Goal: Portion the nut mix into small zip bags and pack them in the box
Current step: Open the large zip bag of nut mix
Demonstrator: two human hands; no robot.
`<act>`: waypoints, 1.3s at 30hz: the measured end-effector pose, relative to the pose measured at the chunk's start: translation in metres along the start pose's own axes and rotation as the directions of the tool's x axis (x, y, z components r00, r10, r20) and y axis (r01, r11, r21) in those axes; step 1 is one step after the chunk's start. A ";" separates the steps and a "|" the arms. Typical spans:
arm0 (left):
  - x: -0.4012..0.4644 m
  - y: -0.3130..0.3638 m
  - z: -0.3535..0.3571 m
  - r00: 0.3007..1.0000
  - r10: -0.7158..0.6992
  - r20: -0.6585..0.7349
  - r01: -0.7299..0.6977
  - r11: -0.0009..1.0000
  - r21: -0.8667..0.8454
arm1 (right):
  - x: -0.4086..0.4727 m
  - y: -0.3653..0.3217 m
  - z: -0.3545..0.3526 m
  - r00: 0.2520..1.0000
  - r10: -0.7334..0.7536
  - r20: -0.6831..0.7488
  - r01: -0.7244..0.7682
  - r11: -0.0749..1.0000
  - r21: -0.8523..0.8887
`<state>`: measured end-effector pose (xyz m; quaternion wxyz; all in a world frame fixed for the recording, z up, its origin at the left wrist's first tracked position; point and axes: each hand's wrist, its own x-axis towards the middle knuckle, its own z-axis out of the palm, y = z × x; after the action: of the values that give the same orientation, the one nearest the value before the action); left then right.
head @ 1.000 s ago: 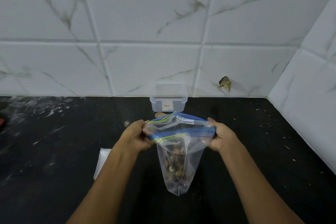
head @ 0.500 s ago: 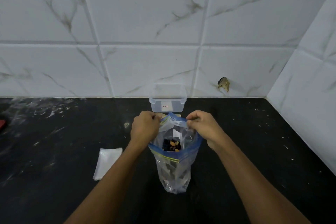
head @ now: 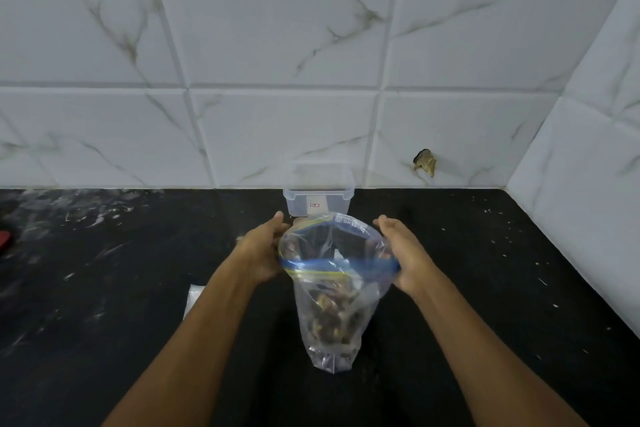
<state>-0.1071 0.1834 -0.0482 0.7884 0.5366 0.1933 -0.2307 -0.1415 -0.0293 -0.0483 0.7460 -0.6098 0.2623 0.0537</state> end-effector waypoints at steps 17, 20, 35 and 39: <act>-0.069 -0.037 0.007 0.991 0.132 -0.026 -0.103 0.869 0.484 | 0.002 -0.008 0.022 0.980 -0.196 -0.029 0.186 0.961 -0.205; -0.050 -0.020 -0.002 0.999 0.042 -0.022 -0.044 0.995 -0.085 | 0.003 -0.017 0.014 0.994 0.104 -0.030 -0.094 0.969 0.230; -0.016 -0.016 0.015 0.977 -0.211 -0.015 0.210 0.975 -0.073 | 0.003 0.013 -0.015 0.956 -0.196 -0.217 0.110 0.929 -0.352; -0.021 -0.023 0.014 0.989 0.039 -0.139 -0.006 0.973 0.232 | 0.005 0.000 -0.007 0.850 -0.526 0.017 0.408 0.639 -0.652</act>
<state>-0.1367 0.1662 -0.0494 0.7074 0.6418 0.2150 -0.2036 -0.1392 -0.0369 -0.0516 0.4578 -0.8732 0.1256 -0.1101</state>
